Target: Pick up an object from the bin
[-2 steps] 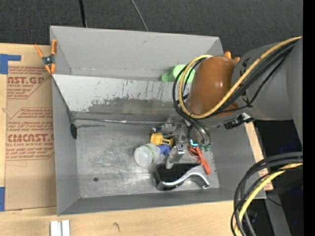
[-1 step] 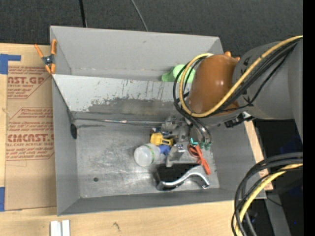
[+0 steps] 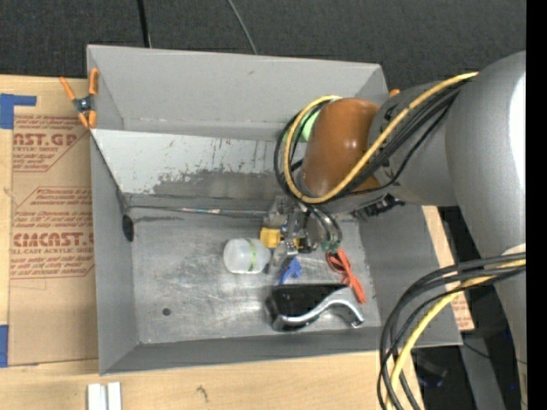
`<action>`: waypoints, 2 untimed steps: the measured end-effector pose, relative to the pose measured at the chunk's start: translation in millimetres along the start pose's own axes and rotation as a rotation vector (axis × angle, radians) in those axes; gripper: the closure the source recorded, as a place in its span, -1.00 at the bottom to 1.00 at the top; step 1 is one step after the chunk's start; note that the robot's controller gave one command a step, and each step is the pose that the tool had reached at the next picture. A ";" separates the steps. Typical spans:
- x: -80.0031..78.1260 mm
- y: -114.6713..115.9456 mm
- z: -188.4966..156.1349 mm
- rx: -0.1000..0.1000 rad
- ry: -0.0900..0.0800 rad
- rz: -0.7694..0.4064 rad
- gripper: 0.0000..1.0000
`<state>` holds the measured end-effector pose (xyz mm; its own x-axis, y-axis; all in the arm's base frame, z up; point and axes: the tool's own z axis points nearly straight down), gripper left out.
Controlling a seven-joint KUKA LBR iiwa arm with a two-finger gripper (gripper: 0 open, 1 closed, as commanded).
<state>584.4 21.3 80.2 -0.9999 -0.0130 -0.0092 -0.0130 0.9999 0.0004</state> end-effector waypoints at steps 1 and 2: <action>0.0 0.0 0.0 0.000 0.000 0.000 1.00; -2.5 -5.6 -50.4 -0.002 0.010 0.005 1.00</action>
Offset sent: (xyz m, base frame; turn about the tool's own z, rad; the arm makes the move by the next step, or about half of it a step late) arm 0.0044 -0.0104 0.0694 0.0088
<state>586.6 15.7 130.6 -1.0000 -0.0079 0.0012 -0.0079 1.0000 0.0026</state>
